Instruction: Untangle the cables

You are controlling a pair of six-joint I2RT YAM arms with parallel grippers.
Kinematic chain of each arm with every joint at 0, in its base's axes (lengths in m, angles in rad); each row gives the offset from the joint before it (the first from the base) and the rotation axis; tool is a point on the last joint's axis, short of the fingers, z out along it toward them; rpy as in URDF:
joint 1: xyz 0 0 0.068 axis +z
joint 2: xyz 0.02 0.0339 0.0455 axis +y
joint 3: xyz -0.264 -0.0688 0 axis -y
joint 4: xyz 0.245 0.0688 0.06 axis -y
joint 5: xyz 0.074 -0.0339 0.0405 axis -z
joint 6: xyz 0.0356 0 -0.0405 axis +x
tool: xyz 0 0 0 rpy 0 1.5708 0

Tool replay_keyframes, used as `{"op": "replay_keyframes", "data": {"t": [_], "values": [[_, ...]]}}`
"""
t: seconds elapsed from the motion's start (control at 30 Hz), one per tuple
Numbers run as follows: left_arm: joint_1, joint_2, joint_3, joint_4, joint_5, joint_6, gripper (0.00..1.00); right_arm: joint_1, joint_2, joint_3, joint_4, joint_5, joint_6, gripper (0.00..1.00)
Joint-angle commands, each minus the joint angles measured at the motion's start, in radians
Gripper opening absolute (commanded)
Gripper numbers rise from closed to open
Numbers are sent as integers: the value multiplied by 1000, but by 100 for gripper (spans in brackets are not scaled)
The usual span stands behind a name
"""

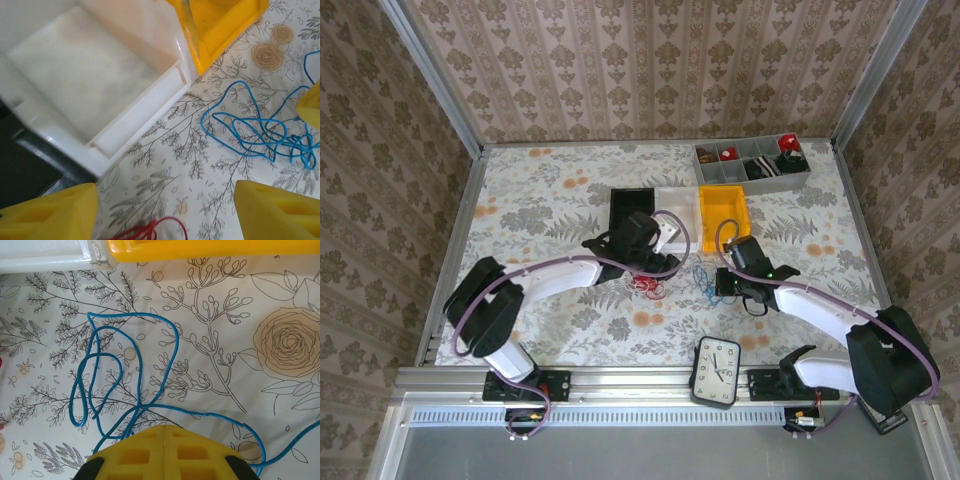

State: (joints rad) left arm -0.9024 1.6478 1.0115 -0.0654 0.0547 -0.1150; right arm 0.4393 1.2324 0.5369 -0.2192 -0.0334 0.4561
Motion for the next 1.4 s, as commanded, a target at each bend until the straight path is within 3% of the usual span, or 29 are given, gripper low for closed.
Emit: {"op": "replay_keyframes", "data": {"t": [0.0, 0.2, 0.4, 0.67, 1.0, 1.13, 1.37], "values": [[-29, 54, 50, 46, -7, 37, 73, 5, 9, 33, -47, 62, 42, 0], [-80, 129, 100, 47, -30, 96, 73, -6, -83, 14, -4, 235, 146, 0], [-122, 171, 127, 67, -34, 154, 76, -39, -47, 30, 75, 180, 220, 0], [-135, 192, 120, 135, -17, 170, 76, -177, -18, -21, 245, 87, 482, 0], [-137, 242, 176, 151, 35, 174, 80, -202, 100, 15, 249, 35, 638, 0], [-130, 253, 193, 139, 109, 188, 86, -215, 128, 42, 199, 35, 666, 0], [-112, 300, 273, 59, 229, 217, 87, -245, 167, 115, 94, 38, 704, 0]]}}
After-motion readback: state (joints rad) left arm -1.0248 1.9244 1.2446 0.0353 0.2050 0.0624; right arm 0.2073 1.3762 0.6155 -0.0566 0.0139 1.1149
